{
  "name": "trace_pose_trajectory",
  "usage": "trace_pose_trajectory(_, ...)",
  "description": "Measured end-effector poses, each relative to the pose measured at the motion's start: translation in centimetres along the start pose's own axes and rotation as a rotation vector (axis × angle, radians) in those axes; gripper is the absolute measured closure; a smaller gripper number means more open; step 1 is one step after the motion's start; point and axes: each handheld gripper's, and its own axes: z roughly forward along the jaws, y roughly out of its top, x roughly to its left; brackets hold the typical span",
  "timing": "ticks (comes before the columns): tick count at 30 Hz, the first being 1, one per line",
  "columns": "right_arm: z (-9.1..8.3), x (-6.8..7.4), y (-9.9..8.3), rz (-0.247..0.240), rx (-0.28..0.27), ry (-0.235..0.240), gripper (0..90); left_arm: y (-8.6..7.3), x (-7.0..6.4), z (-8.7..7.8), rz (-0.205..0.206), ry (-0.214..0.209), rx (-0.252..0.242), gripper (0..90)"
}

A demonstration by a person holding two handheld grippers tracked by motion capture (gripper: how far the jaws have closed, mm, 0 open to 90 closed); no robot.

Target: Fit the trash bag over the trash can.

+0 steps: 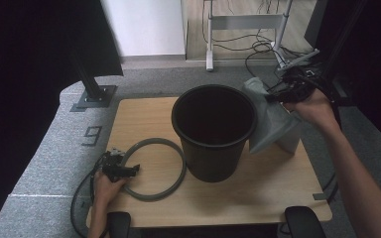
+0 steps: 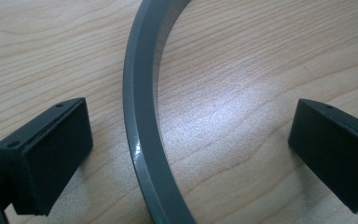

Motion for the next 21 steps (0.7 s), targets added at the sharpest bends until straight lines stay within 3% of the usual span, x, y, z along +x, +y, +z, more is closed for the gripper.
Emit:
trace_pose_trajectory(13,0.8,3.0,3.5,-0.070,-0.004,0.056,87.3,0.0,0.0,0.0,0.006,-0.004,-0.001,0.0)
trace_pose_trajectory(21,2.5,4.9,5.1,-0.101,0.017,0.104,87.4,0.0,-0.1,0.1,0.008,-0.005,-0.001,0.0)
